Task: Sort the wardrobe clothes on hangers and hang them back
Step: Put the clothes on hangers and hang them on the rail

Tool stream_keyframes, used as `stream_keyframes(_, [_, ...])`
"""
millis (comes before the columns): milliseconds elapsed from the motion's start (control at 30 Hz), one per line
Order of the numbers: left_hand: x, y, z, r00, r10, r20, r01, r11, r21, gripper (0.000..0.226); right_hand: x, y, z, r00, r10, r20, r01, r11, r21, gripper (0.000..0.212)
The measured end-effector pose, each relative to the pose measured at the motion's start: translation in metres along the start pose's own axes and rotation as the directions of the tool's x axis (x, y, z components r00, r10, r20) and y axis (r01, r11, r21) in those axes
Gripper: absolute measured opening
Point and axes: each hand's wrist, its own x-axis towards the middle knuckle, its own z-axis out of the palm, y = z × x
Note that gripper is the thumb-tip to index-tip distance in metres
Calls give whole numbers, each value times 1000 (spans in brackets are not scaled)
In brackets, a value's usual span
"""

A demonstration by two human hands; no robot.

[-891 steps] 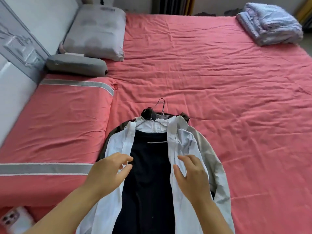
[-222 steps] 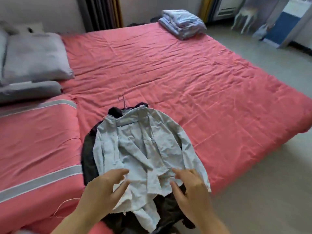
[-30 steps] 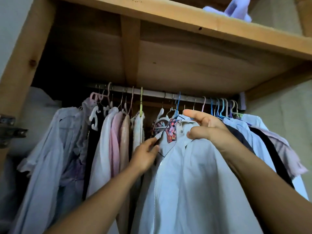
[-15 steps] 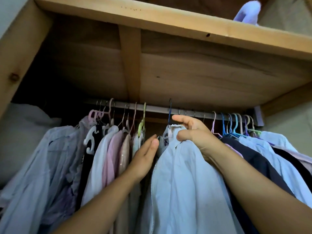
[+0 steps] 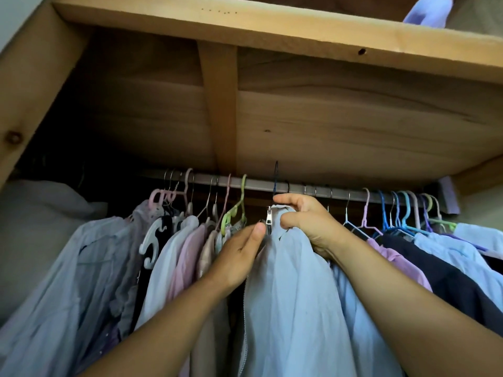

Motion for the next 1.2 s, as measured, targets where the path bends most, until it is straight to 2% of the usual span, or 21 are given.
stream_keyframes(233, [1, -2, 7, 1000, -9, 19, 9, 1000, 26, 21, 5, 1, -11, 999, -12, -36, 14, 998, 59, 59])
stream_keyframes(400, [3, -3, 4, 999, -19, 25, 18, 1000, 23, 19, 10, 6, -8, 1000, 6, -19, -6, 1000, 6, 75])
stream_keyframes(567, [2, -4, -1, 999, -38, -2, 38, 999, 27, 17, 5, 26, -5, 1000, 21, 14, -20, 996, -90, 67])
stream_keyframes(633, [2, -7, 0, 1000, -28, -12, 28, 999, 19, 24, 3, 30, -7, 1000, 6, 6, -5, 991, -130, 69])
stream_keyframes(700, [2, -5, 0, 1000, -6, -25, 6, 1000, 21, 39, 1, 31, -8, 1000, -17, -14, 15, 989, -147, 62])
stream_keyframes(767, [3, -3, 1, 1000, 10, -19, -10, 1000, 19, 43, -5, 31, -9, 997, -57, -48, 49, 985, -163, 55])
stream_keyframes(933, [12, 6, 6, 993, 115, -12, -114, 993, 29, 35, -43, 24, -5, 979, -180, -98, 166, 977, -132, 46])
stream_keyframes(1033, [19, 4, 9, 991, 106, 80, -109, 994, 29, 25, -63, 29, 8, 980, -193, -53, 190, 980, -54, 41])
stream_keyframes(1067, [21, 2, 9, 990, 86, 108, -87, 996, 10, 24, -65, 33, 14, 984, -177, -27, 175, 983, -54, 43])
stream_keyframes(1167, [19, -1, 7, 994, 41, 106, -38, 999, -31, 24, -65, 40, 25, 993, -107, 58, 113, 988, -101, 89])
stream_keyframes(1200, [15, 0, 5, 994, 37, 99, -34, 999, -28, 30, -67, 40, 26, 993, -97, 73, 104, 990, -99, 100])
